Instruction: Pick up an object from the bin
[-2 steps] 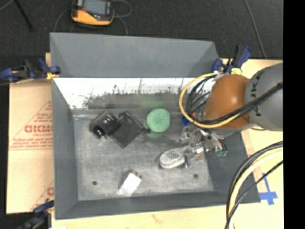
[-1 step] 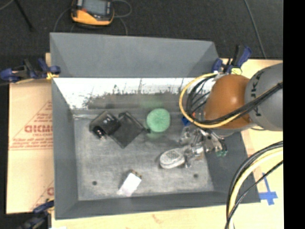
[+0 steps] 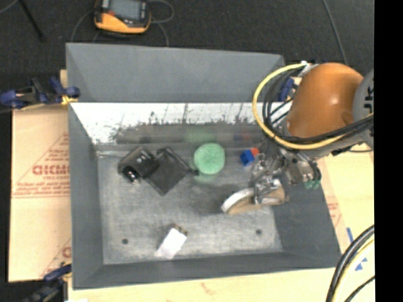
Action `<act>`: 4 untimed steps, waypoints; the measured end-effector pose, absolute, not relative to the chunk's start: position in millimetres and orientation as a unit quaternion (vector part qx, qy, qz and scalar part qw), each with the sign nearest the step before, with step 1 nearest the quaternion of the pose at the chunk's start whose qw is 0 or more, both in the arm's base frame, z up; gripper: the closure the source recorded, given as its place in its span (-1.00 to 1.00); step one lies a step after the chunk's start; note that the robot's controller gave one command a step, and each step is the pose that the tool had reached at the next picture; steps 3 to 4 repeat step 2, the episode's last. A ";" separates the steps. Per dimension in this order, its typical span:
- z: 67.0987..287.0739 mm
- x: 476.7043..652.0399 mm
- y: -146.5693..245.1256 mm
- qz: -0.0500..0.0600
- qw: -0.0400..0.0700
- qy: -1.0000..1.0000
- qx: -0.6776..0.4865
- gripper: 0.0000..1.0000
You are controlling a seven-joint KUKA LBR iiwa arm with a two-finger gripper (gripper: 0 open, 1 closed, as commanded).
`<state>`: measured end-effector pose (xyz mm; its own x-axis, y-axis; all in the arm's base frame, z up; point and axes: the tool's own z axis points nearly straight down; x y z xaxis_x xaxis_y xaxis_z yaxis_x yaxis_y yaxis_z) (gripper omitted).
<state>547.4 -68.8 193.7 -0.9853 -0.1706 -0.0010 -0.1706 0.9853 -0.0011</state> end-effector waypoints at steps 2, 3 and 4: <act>218.7 543.3 -73.8 0.001 -0.003 0.992 -0.126 1.00; 218.7 543.3 -73.8 0.001 -0.003 0.992 -0.126 1.00; 218.7 543.3 -73.8 0.001 -0.003 0.992 -0.126 1.00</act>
Offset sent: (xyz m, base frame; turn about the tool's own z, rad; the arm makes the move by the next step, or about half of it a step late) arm -0.0085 -0.0195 0.0822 -0.2213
